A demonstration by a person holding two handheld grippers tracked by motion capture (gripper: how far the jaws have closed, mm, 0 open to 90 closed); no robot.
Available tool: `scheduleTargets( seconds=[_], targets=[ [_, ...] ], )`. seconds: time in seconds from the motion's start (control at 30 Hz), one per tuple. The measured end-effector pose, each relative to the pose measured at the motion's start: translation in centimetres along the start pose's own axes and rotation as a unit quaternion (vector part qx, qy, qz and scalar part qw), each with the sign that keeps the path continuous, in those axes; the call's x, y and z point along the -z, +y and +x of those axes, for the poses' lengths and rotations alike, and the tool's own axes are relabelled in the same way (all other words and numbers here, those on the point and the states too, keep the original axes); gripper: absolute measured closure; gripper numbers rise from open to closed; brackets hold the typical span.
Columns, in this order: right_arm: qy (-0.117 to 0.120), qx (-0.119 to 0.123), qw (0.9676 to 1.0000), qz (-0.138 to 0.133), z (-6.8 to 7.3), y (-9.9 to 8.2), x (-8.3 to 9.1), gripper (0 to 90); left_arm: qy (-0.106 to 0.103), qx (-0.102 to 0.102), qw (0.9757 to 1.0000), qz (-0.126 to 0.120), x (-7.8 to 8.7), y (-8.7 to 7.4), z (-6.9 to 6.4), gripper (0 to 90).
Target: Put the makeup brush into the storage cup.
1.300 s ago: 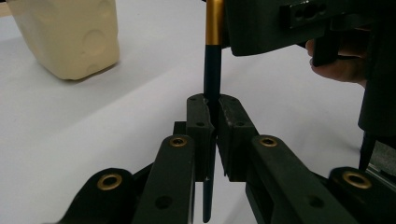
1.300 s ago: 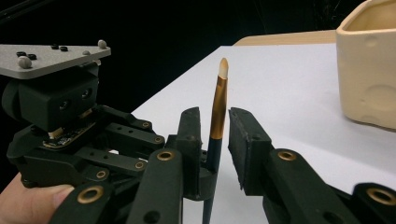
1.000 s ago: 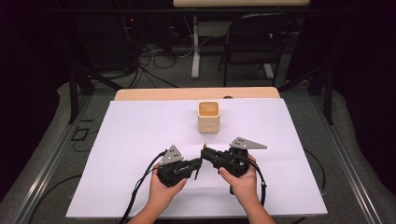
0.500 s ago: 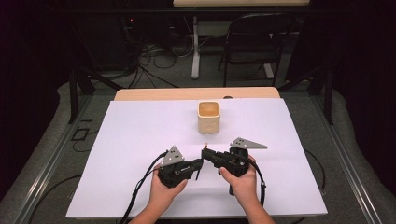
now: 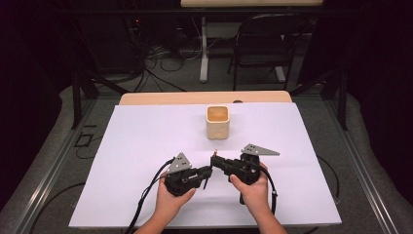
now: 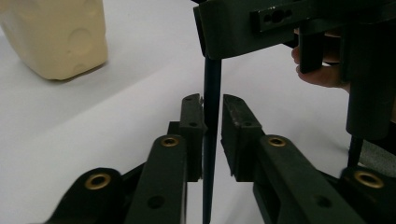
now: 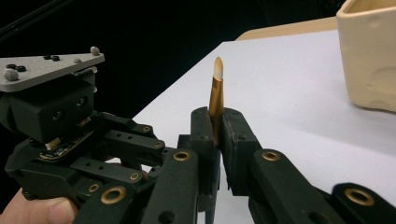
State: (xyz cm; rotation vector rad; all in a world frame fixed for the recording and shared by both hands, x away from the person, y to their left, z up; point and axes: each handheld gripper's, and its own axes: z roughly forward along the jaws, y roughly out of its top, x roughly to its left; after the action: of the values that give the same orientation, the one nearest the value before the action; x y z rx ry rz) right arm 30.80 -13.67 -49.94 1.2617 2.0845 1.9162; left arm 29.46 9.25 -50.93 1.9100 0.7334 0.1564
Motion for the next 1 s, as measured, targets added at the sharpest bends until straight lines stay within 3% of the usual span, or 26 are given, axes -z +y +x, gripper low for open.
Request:
scheduleTargets(
  seconds=[0.13,0.63,0.8,1.0],
  targets=[
    [-0.009,0.018,0.9998,0.001,0.1,0.1,0.2,84.0,0.006,-0.002,1.0,0.001,0.2,-0.1,0.0,72.3],
    [-0.039,0.044,0.9983,0.0,0.0,0.4,0.5,84.0,0.03,0.008,0.9995,0.008,1.5,-0.6,1.2,55.9],
    [-0.048,0.052,0.9975,-0.007,-0.1,0.7,0.5,84.0,0.043,0.002,0.9988,0.023,1.9,-0.7,1.8,51.6],
    [-0.064,0.07,0.9955,0.007,0.0,1.3,0.7,84.0,0.058,0.004,0.9978,0.032,2.4,-1.0,2.4,45.4]
  ],
)
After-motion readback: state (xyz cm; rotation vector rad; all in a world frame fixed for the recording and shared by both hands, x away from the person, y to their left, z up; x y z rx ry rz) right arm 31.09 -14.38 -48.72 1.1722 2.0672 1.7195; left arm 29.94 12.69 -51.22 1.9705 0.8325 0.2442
